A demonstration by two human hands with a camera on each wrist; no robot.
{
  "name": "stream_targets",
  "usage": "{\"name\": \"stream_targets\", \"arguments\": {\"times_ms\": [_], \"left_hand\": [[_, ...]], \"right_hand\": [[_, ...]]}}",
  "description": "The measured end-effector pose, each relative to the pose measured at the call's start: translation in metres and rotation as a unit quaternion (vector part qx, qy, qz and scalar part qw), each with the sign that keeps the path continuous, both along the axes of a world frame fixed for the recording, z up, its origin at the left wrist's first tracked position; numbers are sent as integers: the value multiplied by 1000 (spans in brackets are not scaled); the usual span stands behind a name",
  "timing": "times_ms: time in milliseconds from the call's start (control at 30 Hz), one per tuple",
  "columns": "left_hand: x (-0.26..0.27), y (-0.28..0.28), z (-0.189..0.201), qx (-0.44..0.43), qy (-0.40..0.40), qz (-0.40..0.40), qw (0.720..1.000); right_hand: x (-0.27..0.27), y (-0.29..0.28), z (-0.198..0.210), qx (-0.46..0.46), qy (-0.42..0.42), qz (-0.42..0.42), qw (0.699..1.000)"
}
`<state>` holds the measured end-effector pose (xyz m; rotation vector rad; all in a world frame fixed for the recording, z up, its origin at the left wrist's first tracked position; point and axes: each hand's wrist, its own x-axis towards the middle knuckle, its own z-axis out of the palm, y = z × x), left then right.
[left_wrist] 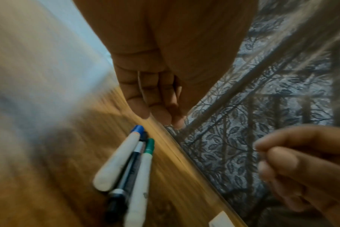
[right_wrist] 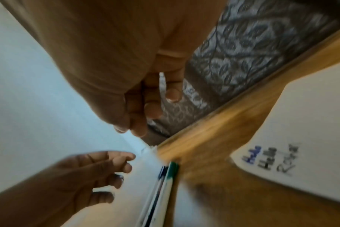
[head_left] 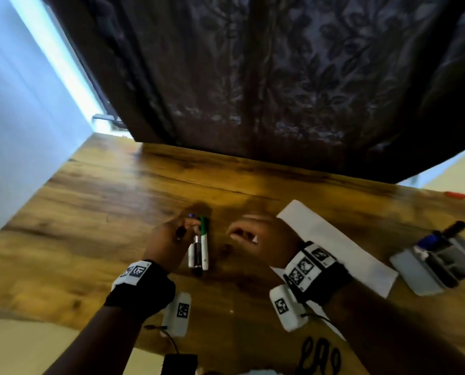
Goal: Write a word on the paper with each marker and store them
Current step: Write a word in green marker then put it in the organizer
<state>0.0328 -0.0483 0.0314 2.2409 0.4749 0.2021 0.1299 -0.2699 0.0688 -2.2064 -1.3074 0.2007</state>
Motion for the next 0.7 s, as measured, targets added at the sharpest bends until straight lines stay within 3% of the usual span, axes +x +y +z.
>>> {"name": "stream_targets", "arguments": {"times_ms": [233, 367, 567, 700], "left_hand": [[-23, 24, -25, 4, 59, -33, 998], [-27, 32, -37, -57, 109, -51, 991], [-22, 41, -46, -4, 110, -76, 991], [-19, 39, -43, 7, 82, -80, 993]], "right_hand": [[-24, 62, -47, -146, 58, 31, 987], [-27, 62, -67, -154, 85, 8, 984], [-26, 60, -76, -123, 88, -85, 985], [-27, 66, -80, -148, 111, -144, 972]]}}
